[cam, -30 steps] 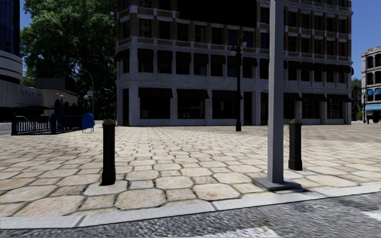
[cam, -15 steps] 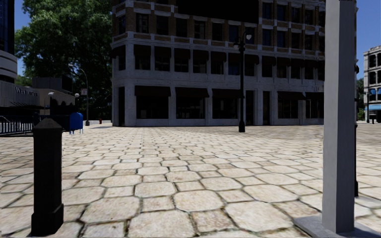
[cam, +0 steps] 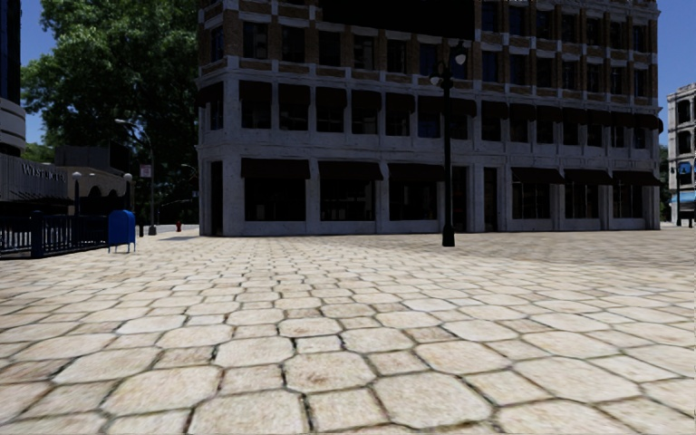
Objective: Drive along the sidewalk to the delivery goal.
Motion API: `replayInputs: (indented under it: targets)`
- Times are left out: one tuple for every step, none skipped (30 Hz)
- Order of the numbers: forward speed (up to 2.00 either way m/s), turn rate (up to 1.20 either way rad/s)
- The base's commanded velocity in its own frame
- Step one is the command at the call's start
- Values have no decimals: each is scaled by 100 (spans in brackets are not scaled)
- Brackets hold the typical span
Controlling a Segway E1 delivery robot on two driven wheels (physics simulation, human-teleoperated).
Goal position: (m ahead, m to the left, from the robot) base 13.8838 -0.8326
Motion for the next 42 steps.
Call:
replayInputs:
  targets:
    - [149, 0]
    - [149, 0]
    - [149, 0]
    - [149, 0]
    - [149, 0]
    - [149, 0]
    - [149, 0]
    - [149, 0]
    - [149, 0]
    - [149, 0]
    - [149, 0]
    - [149, 0]
    - [149, 0]
    - [149, 0]
    - [149, 0]
    - [149, 0]
    - [149, 0]
    - [149, 0]
    - [149, 0]
    - [149, 0]
    - [149, 0]
    - [149, 0]
    - [149, 0]
    - [149, 0]
    - [149, 0]
    - [149, 0]
    - [149, 0]
    - [149, 0]
    - [149, 0]
    - [149, 0]
    - [149, 0]
    - [149, 0]
    - [149, 0]
    - [149, 0]
    - [149, 0]
    - [149, 0]
    - [149, 0]
    - [149, 0]
    - [149, 0]
    - [177, 0]
    - [177, 0]
    - [193, 0]
